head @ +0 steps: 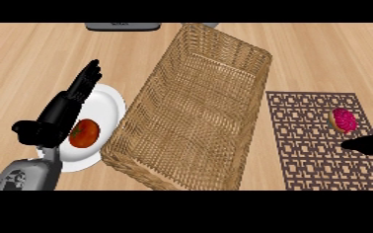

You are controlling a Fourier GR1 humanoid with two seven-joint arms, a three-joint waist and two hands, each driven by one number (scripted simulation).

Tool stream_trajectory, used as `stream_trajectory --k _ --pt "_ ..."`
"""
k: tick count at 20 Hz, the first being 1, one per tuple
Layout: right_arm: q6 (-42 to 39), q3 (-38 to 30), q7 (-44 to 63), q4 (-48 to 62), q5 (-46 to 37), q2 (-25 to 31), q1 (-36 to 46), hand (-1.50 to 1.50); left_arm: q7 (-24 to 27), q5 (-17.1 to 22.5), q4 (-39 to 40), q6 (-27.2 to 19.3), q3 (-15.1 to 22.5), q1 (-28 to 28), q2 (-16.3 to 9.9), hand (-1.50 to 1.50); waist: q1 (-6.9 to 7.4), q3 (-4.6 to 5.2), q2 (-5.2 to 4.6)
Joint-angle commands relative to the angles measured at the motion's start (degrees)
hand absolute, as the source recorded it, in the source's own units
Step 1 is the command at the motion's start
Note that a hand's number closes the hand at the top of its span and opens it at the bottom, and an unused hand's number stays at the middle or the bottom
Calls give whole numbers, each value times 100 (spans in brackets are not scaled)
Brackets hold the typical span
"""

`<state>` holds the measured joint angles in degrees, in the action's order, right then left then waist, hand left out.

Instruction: Pick the cupcake from the placemat and place it in the basket

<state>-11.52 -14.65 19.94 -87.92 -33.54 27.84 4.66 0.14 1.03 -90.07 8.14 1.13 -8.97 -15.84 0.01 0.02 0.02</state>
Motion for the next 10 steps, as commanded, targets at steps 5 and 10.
stream_trajectory --k 5,10 --pt "53 33 -133 592 -511 -43 263 -150 -320 -363 -231 -131 190 -65 471 0 4 -2 -2" --pt "331 146 -306 780 -782 -372 146 -150 76 -255 257 258 -306 -223 277 0 -4 -2 -2"
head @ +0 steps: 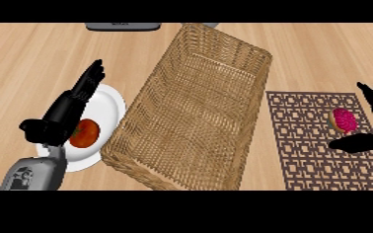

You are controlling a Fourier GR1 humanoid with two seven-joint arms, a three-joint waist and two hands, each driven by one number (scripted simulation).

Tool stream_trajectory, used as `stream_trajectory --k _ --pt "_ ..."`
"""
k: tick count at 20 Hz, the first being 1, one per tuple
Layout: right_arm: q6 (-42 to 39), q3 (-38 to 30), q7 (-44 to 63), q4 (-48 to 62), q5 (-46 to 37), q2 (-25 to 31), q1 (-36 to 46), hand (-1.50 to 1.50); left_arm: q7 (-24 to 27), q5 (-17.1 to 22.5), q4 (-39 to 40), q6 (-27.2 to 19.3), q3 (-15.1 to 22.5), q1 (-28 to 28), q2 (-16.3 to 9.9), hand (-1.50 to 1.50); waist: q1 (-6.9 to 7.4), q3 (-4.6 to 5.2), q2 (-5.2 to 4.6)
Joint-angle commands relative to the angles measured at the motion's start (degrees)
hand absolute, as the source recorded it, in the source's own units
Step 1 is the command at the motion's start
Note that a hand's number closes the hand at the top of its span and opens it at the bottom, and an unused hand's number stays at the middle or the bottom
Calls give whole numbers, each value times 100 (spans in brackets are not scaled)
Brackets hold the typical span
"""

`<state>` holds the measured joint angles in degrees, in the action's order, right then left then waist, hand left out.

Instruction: Pick the cupcake from the placemat and place it in the basket

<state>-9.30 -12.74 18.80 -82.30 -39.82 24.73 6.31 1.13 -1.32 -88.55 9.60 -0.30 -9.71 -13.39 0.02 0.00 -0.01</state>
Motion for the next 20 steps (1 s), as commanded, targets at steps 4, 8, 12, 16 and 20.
stream_trajectory --k 4,8,12,16,20 --pt "312 -17 -209 816 -308 -137 305 -150 201 11 -281 223 -212 452 -18 0 24 -1 0" --pt "19 -274 -457 1386 -163 200 572 -150 135 -304 24 28 -19 136 290 0 4 0 -2" --pt "240 -115 -297 1927 -444 26 951 -150 89 -136 130 245 -300 -119 157 0 14 -1 -3" --pt "46 -14 -245 1193 -339 -158 272 -150 -25 -342 169 60 -239 -250 318 0 -18 1 2" --pt "160 -51 -876 2070 -321 -60 523 -150 -265 -138 -301 340 -275 18 236 0 8 -1 1"
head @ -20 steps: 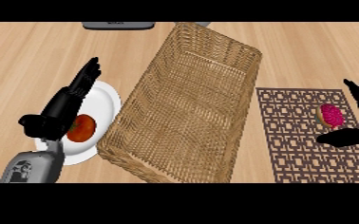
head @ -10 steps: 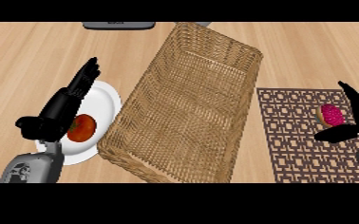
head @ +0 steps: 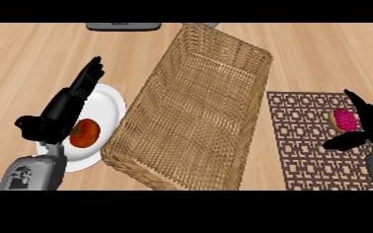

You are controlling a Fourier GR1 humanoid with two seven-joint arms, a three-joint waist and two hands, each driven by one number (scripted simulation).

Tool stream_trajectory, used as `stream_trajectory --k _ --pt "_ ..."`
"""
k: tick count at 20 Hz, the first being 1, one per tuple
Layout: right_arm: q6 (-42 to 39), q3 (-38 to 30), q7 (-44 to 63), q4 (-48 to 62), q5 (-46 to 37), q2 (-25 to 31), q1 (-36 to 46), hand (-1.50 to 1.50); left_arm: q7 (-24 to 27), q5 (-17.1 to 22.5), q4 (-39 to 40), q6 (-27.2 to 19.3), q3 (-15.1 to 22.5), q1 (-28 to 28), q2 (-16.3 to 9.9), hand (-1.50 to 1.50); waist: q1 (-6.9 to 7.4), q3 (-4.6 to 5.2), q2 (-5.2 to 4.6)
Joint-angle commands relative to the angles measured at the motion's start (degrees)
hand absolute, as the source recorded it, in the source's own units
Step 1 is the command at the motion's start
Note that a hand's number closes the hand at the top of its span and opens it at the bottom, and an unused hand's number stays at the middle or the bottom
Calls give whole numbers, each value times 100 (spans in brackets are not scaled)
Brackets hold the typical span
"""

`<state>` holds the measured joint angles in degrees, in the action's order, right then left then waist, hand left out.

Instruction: Pick the cupcake from the placemat and place it in the basket

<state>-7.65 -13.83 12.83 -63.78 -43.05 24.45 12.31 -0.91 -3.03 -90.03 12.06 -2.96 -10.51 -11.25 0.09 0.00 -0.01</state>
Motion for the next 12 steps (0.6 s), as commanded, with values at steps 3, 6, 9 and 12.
stream_trajectory --k 3,6,9,12 --pt "-269 175 -242 430 -67 51 145 150 -1 78 326 135 -199 -328 -53 0 -7 0 -5" --pt "3 213 -478 931 -220 -12 294 150 288 -9 151 159 -183 128 -44 0 17 -1 -6" --pt "162 408 -230 331 -392 -243 -74 150 -30 53 -209 240 -117 255 -36 0 7 0 4" --pt "-140 573 -602 185 -547 144 -180 150 7 71 -222 275 -142 308 -55 0 1 0 8"
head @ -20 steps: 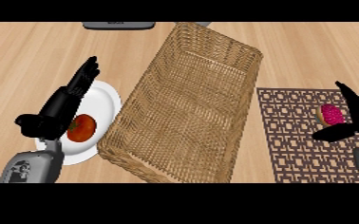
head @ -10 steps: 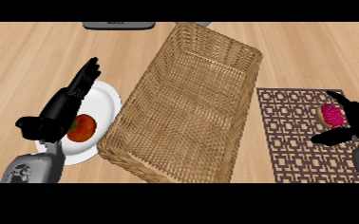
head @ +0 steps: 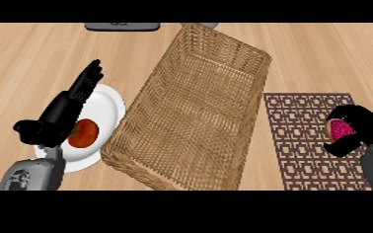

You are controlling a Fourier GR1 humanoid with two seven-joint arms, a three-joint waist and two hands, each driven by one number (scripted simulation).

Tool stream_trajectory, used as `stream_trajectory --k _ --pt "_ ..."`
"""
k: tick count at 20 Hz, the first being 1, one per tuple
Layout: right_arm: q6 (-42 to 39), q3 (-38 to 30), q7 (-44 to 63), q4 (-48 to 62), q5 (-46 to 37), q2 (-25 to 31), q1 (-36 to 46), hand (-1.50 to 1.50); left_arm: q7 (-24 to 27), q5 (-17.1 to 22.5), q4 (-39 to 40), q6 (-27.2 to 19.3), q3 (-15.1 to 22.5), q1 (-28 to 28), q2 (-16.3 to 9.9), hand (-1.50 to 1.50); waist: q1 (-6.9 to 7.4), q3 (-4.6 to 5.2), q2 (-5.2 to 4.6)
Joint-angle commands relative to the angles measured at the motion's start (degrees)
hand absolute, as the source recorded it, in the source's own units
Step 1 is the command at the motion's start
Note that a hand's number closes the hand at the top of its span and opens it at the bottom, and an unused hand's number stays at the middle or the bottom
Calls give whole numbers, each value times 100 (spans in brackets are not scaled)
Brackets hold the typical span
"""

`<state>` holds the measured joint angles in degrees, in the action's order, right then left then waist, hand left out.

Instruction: Pick the cupcake from the placemat and place it in the basket

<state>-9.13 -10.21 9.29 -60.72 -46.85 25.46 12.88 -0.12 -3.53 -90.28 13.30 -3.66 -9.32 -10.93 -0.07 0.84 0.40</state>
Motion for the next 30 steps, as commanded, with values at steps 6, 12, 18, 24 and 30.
stream_trajectory --k 6,12,18,24,30 --pt "699 1453 749 -979 -1074 -1504 -94 150 -243 58 -160 16 0 -145 32 0 96 -62 29" --pt "583 2974 1369 -1372 -1681 -2486 143 150 -170 -66 -7 91 289 -220 154 0 569 -60 21" --pt "1419 4308 2700 -2111 -849 -2527 104 150 -141 -75 0 132 270 -273 162 0 527 -111 14" --pt "2748 5164 3574 -3234 -655 -2532 666 150 -136 79 -2 379 -159 -214 -131 0 401 -93 57" --pt "3387 5873 4847 -4002 -1068 -2530 1205 150 -156 239 127 656 -618 -179 -407 0 162 -51 111"
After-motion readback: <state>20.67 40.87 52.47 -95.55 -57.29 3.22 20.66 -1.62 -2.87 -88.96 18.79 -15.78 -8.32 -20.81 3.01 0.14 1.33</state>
